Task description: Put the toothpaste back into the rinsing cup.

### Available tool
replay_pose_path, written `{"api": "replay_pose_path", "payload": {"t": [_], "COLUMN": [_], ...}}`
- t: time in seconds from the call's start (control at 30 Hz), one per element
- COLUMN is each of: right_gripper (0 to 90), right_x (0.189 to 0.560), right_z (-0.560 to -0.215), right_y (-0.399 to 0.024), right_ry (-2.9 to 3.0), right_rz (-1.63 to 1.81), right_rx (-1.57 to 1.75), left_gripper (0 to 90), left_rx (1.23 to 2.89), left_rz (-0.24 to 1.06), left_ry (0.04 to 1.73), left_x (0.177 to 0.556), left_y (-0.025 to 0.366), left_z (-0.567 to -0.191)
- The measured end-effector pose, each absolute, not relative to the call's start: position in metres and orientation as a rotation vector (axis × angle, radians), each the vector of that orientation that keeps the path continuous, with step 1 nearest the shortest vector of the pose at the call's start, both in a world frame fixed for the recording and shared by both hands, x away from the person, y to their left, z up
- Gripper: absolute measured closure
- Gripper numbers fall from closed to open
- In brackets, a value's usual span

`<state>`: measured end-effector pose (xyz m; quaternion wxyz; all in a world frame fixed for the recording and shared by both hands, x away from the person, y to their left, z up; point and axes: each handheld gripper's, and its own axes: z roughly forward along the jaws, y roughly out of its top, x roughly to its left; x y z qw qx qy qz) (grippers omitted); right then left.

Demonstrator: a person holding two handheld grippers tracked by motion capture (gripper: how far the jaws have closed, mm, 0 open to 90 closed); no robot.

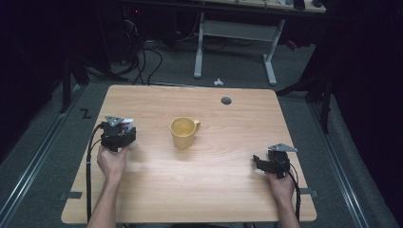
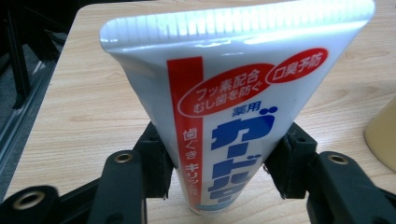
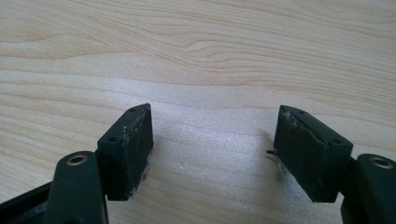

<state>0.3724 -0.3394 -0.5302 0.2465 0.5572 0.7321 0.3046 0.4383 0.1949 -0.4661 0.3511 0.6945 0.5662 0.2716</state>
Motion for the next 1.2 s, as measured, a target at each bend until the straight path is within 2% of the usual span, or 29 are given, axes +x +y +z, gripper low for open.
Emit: {"api": "replay_pose_path", "payload": {"t": [1.2], "right_gripper": [28.4], "right_x": [0.3724], "right_z": [-0.5302], "right_y": [-0.3394], "right_ry": [1.997], "right_rz": [0.830], "right_rx": [1.520], "left_gripper": [60.6], "left_rx": [1.838], "left_rz": [0.595], "left_ry": [1.371], "left_x": [0.4297], "left_y": [0.1945], "left_z": [-0.4587]}}
